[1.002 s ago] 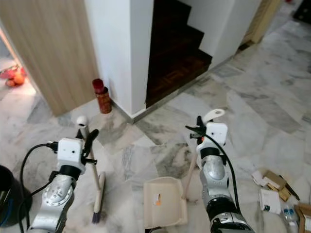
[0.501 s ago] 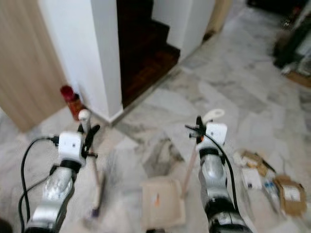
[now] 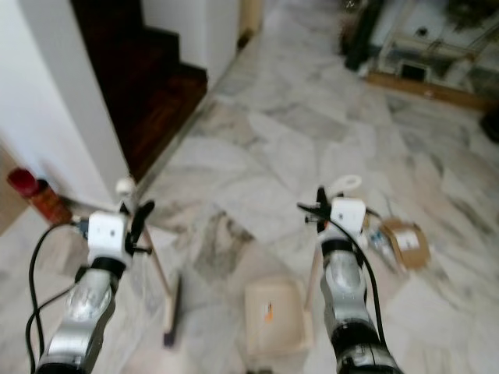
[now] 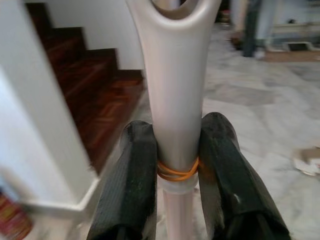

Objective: Sweep floor

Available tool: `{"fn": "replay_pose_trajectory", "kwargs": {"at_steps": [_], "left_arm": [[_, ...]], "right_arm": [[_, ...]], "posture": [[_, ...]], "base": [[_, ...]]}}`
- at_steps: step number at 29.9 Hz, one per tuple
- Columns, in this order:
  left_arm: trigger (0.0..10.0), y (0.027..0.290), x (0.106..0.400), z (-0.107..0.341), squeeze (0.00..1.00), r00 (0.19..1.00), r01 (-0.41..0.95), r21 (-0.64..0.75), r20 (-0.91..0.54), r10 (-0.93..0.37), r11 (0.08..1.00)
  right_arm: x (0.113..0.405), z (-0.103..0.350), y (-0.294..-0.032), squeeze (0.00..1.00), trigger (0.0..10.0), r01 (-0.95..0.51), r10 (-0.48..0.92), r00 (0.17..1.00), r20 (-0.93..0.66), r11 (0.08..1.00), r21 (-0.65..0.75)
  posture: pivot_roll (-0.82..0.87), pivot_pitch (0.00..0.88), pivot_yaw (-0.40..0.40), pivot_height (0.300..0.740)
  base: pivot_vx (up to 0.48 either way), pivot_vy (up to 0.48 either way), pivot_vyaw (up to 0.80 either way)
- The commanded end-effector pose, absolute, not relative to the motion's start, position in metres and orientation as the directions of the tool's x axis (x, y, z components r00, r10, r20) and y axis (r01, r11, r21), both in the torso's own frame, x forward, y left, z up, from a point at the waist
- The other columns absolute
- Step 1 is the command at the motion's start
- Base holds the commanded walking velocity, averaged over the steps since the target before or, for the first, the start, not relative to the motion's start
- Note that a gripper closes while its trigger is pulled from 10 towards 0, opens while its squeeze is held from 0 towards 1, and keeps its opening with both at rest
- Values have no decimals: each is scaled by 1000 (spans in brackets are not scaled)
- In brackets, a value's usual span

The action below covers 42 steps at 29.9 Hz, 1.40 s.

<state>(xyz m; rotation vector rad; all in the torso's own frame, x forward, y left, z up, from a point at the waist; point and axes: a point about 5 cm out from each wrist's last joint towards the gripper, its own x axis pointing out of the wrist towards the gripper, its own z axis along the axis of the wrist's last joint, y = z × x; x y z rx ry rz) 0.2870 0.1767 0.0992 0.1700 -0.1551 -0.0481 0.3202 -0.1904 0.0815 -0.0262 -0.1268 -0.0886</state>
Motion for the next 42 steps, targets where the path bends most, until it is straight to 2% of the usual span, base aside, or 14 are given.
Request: {"fn": "replay_pose_trajectory", "kwargs": {"at_steps": [1, 24, 42], "left_arm": [[10000, 174, 288, 105, 0, 981, 39, 180, 182, -72, 983], [10000, 175, 289, 104, 0, 979, 44, 180, 188, -78, 983], [10000, 174, 288, 104, 0, 980, 44, 168, 187, -75, 985]], "right_arm": [[316, 83, -198, 0, 10000, 130, -127, 980, 154, 992, -5], [311, 82, -191, 0, 10000, 123, -123, 980, 157, 992, 4], [314, 87, -186, 0, 10000, 101, -99, 980, 172, 995, -2]], "posture": [[2, 97, -35, 740], [9, 67, -31, 740], [12, 86, -41, 740]], "base": [[0, 0, -788], [0, 0, -772], [0, 0, 0]]}}
